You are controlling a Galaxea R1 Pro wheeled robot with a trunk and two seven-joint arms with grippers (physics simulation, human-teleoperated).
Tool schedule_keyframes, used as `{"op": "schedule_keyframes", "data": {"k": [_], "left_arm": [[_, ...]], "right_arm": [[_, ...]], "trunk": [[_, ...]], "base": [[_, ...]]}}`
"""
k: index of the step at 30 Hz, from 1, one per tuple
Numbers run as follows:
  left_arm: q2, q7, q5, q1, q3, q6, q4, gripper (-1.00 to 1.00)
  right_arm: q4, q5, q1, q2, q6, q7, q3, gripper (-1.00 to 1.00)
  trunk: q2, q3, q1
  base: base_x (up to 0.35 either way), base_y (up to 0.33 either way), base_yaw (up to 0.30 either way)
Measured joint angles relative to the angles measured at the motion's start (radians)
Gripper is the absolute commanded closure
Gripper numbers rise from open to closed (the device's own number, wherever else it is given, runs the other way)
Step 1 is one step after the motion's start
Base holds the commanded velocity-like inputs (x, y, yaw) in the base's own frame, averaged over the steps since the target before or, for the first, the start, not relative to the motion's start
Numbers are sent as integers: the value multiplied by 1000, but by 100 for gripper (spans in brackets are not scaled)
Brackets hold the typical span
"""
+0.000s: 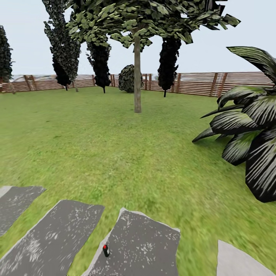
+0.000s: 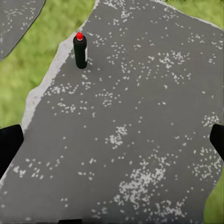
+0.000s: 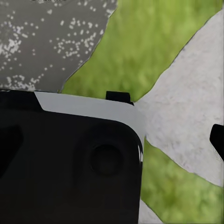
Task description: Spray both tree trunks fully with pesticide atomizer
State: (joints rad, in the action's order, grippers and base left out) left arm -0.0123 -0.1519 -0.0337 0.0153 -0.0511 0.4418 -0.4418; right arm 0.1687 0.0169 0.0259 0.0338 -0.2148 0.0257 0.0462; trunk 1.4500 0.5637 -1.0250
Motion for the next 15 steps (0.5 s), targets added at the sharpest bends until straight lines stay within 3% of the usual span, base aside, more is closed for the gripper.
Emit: {"op": "schedule_keyframes", "data": {"k": [5, 15], "left_arm": [[0, 0, 0, 0, 1, 0, -1, -100], [0, 1, -1, 0, 2, 0, -1, -100]], "right_arm": [[0, 0, 0, 0, 0, 0, 0, -100], [0, 0, 0, 0, 0, 0, 1, -100]], "trunk": [[0, 0, 0], [0, 0, 0]], "base": [[138, -105, 111], [235, -185, 47]]}}
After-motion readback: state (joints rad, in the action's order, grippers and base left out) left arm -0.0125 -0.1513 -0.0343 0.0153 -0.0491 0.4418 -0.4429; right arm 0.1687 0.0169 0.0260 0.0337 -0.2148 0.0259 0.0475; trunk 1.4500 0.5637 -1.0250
